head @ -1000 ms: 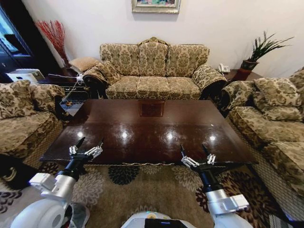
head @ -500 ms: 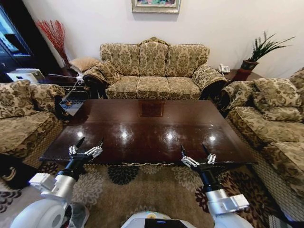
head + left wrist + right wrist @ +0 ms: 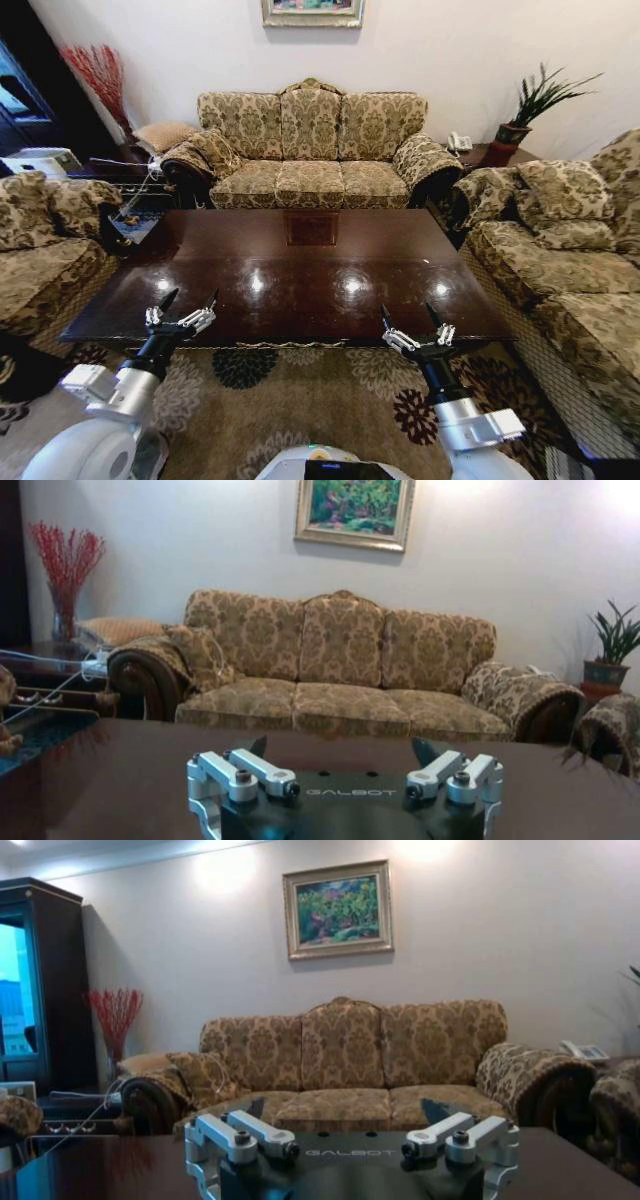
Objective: Move to the front of the table and place the trash on the table into the trash bin.
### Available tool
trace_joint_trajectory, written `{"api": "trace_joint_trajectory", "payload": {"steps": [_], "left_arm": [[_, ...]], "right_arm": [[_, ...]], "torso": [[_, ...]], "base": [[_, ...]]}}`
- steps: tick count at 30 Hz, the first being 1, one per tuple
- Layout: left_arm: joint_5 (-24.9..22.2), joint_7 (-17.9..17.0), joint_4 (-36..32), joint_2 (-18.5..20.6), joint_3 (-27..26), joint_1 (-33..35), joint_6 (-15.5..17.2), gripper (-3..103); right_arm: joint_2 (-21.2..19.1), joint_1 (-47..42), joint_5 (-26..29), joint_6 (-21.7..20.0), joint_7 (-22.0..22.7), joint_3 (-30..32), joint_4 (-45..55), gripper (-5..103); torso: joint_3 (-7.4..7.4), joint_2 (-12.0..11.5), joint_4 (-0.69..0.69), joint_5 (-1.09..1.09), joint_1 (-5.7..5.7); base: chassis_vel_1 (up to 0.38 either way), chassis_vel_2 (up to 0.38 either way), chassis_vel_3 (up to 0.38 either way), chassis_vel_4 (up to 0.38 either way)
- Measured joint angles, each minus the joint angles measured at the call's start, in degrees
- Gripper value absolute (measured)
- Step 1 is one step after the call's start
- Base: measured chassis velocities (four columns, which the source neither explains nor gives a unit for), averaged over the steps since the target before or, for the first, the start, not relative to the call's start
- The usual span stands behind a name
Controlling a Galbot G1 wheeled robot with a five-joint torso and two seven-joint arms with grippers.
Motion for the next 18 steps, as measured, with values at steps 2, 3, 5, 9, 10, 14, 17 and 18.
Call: {"api": "trace_joint_trajectory", "payload": {"steps": [2, 3, 5, 9, 10, 14, 17, 18], "left_arm": [[0.00, 0.00, 0.01, 0.01, -0.01, 0.00, 0.00, 99], [0.00, 0.00, 0.01, 0.01, -0.01, 0.00, 0.00, 99], [-0.01, 0.00, 0.01, 0.01, -0.01, 0.00, 0.00, 99], [-0.01, 0.00, 0.01, 0.01, -0.01, 0.00, 0.00, 99], [-0.01, 0.01, 0.01, 0.01, -0.01, 0.00, 0.00, 99], [-0.01, 0.02, 0.01, 0.00, 0.00, 0.00, 0.00, 99], [-0.01, 0.02, 0.02, 0.00, 0.00, 0.00, 0.00, 99], [-0.01, 0.02, 0.02, 0.00, 0.00, 0.00, 0.00, 99]], "right_arm": [[0.01, 0.00, 0.01, 0.00, 0.00, -0.01, 0.00, 100], [0.01, 0.00, 0.01, 0.00, 0.00, -0.01, 0.00, 100], [0.01, 0.00, 0.02, 0.01, 0.00, -0.01, 0.00, 100], [0.01, 0.00, 0.02, 0.01, 0.00, 0.00, 0.00, 100], [0.01, 0.00, 0.03, 0.01, 0.00, 0.01, 0.00, 100], [0.01, 0.00, 0.03, 0.01, -0.01, 0.01, 0.00, 100], [0.01, 0.00, 0.03, 0.01, -0.01, 0.01, 0.00, 100], [0.01, 0.00, 0.03, 0.01, -0.01, 0.01, 0.00, 100]], "torso": [[0.00, 0.00, 0.00, -0.03, 0.00], [0.00, 0.00, 0.00, -0.03, 0.00], [0.00, 0.00, 0.00, -0.02, 0.00], [-0.07, -0.12, 0.00, -0.03, -0.06], [-0.30, -0.53, 0.00, -0.01, -0.25], [-0.61, -1.09, 0.00, -0.01, -0.49], [-0.87, -1.54, 0.00, -0.02, -0.67], [-0.87, -1.54, 0.00, -0.02, -0.67]], "base": [[0.000, 0.000, 0.000, 0.000], [0.000, 0.000, 0.000, 0.000], [0.000, 0.000, 0.000, 0.000], [0.000, 0.000, 0.000, 0.000], [0.000, 0.000, 0.000, 0.000], [0.000, 0.000, 0.000, 0.000], [0.038, 0.034, 0.034, 0.035], [0.056, 0.060, 0.050, 0.052]]}}
